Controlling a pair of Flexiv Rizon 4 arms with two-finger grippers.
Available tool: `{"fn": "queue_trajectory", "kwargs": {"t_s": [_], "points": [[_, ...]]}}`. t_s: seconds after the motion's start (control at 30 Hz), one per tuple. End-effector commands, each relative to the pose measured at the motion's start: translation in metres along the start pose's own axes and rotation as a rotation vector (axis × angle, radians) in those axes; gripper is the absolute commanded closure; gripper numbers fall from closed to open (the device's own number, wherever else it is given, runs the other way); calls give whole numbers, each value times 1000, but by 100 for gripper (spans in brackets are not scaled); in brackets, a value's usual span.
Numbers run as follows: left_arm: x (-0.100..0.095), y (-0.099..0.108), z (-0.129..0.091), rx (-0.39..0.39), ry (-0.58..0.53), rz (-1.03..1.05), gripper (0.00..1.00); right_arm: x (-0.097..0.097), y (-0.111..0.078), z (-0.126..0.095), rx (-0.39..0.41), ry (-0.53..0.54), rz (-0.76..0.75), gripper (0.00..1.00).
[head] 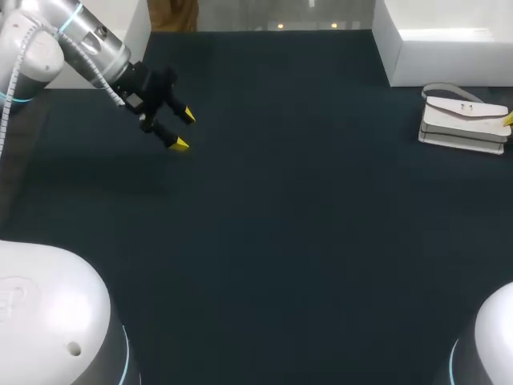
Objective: Pick up the bag, open it, inspect its contents, close it, and place it on the opposite side
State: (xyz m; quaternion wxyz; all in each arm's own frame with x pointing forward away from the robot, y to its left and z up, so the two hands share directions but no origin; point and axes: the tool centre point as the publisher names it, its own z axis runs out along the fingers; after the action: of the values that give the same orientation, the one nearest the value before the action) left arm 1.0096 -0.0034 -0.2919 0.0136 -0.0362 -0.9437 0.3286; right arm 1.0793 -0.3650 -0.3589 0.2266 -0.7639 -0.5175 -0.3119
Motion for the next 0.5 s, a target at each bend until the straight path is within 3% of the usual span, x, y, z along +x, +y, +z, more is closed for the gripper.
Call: {"fn": "queue_trajectory", "kwargs": {"t_s": [0.03,0.5], "points": [[0,0,1,2,-1,1,0,3,-1,3,246,21,-13,100],[0,0,1,2,-1,1,0,33,-40,29,375,79,-110,100]]}}
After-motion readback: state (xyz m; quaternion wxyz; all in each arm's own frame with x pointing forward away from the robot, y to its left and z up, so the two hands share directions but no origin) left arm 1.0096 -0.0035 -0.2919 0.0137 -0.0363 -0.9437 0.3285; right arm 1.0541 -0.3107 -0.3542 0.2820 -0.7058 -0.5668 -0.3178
